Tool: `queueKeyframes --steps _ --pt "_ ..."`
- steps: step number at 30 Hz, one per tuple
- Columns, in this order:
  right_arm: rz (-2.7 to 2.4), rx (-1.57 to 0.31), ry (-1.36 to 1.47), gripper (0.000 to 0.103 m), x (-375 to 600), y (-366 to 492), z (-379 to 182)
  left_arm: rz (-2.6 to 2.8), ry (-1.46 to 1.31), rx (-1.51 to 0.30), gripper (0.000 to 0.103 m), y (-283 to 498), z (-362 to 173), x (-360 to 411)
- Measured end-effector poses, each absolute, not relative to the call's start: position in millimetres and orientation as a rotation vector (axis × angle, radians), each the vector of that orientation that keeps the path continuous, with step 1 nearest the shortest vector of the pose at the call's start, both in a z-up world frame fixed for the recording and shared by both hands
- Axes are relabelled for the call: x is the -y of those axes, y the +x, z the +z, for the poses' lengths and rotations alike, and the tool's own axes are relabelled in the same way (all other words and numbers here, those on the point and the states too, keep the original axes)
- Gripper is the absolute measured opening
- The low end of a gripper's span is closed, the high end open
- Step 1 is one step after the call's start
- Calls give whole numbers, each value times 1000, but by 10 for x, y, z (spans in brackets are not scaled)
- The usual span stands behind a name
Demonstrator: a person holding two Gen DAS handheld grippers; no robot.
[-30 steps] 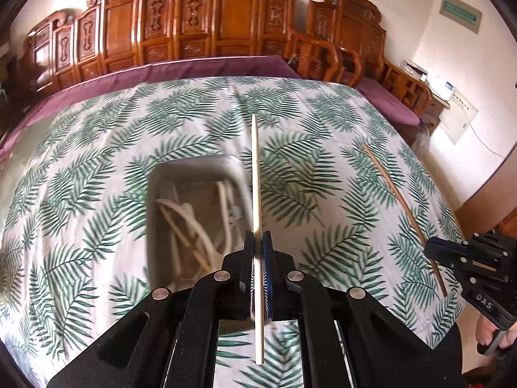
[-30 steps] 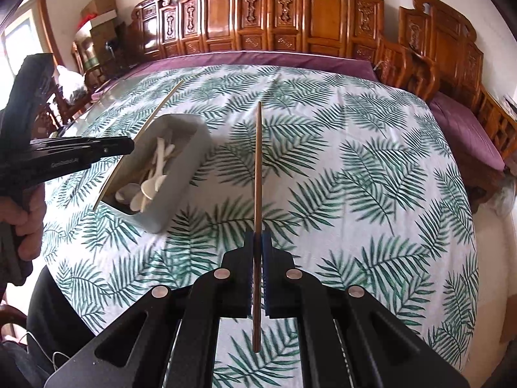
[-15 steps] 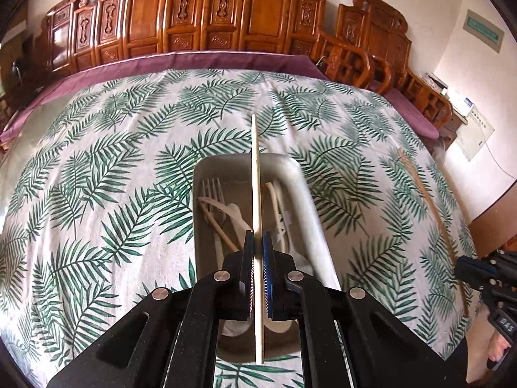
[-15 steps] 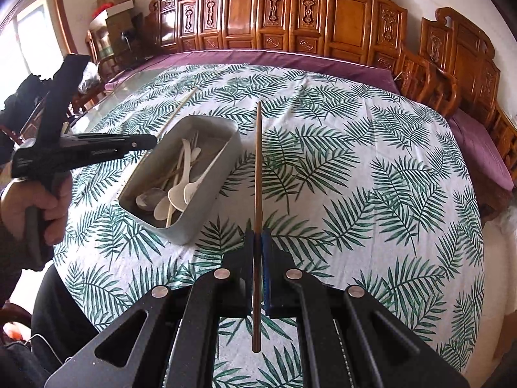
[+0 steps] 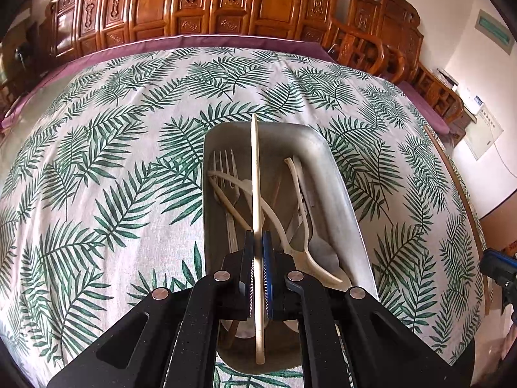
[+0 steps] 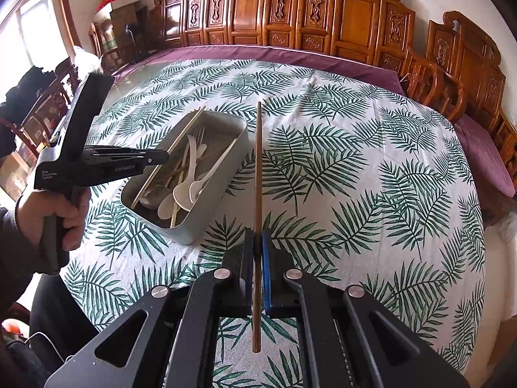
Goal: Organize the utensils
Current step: 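Carry both chopsticks over the grey tray with both tools, then lower both chopsticks into the tray and open both tools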
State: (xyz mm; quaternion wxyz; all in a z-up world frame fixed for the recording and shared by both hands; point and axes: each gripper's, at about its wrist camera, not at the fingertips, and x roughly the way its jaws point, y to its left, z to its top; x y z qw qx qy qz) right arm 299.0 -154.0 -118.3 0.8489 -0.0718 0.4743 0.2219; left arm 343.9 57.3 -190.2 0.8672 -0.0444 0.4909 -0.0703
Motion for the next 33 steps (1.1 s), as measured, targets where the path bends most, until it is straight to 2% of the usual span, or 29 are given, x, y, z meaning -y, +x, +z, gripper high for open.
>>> queueKeyframes --steps 17,19,24,28,31,33 --pt "533 -1004 -160 6 1070 3110 -1216 -139 -105 -987 7 3184 -1668 -753" --pt "546 -1012 -153 6 967 3154 -1244 -130 -104 -974 21 3155 -1616 -821" --pt "574 -1039 -136 6 715 3267 -1336 -107 -100 -944 28 3092 -1511 -996" --pt "588 -1056 -130 6 548 3334 -1390 -81 -112 -925 42 3046 -1465 -1153" --pt "588 -1073 -125 6 439 3390 -1430 -58 -115 -908 59 3012 -1450 -1246" --pt "581 -1089 -124 6 372 3432 -1470 -50 -116 -902 63 2998 -1450 -1300"
